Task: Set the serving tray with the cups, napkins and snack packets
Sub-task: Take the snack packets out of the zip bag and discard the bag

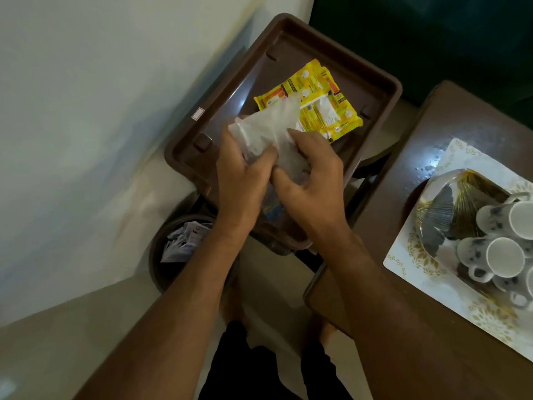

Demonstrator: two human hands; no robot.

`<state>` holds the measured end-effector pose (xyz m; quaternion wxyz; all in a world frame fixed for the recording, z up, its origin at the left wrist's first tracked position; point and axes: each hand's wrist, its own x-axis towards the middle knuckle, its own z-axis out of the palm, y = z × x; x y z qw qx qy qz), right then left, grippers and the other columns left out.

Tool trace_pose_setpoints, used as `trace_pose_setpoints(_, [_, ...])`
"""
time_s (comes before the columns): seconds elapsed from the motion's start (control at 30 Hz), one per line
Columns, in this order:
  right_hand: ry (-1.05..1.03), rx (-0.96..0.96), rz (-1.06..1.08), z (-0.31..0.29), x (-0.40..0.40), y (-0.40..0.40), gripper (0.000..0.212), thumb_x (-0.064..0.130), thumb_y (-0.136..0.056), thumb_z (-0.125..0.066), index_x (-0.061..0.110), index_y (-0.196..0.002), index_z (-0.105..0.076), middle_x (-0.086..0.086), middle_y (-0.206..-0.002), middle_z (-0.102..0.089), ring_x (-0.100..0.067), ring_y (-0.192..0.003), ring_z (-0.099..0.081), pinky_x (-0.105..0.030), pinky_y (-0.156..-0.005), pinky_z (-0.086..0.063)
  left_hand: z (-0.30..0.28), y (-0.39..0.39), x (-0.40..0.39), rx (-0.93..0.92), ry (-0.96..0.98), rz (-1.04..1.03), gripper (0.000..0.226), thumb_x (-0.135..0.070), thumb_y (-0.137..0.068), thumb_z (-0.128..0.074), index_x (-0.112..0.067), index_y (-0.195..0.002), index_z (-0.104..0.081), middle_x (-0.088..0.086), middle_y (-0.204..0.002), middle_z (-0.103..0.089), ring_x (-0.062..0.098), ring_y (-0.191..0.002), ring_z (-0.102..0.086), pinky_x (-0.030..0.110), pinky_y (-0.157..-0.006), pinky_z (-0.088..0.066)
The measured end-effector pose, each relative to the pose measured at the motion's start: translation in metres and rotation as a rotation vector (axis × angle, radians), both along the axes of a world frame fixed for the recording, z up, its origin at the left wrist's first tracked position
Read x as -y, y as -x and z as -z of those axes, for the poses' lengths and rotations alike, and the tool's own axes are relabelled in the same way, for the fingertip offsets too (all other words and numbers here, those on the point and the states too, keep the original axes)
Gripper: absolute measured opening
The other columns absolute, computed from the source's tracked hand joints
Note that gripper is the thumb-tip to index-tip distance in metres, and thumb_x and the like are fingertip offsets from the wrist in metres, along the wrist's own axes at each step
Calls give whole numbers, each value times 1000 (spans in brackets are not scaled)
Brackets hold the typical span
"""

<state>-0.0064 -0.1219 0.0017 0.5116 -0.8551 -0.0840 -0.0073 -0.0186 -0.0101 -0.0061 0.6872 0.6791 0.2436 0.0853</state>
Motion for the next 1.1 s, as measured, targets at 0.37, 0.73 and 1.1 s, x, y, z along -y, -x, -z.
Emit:
trace_pose_setpoints(0.37, [-75,-200,-68,-14,9,-10,44,9,-86,-72,11,-129,-65,-4,-116,-70,-22,-111,-65,-49,-91,-56,5,15,-28,-34,240,-108,43,7,-79,-65,-20,-112,-68,-3,-99,-81,20,-95,-79,32,-73,-63])
trace_pose_setpoints(0.73, [-362,-414,-109,-5,-28,-13,44,-26,-78,-61,-3,-114,-73,-23,-109,-75,-37,-102,-74,-48,-88,-63,3,53,-93,-34,402,182,43,-15,-73,-70,-28,-114,-70,1,-106,-77,29,-91,-77,48,-65,-64])
trace_pose_setpoints(1.1, [-558,-760,-81,20,-103,38,45,48,-71,-75,5,-83,-76,-32,-105,-64,-44,-103,-66,-56,-92,-52,19,110,-158,-18,546,-148,24,-23,-66,-63,-2,-76,-62,8,-75,-64,22,-74,-60,27,-71,-50])
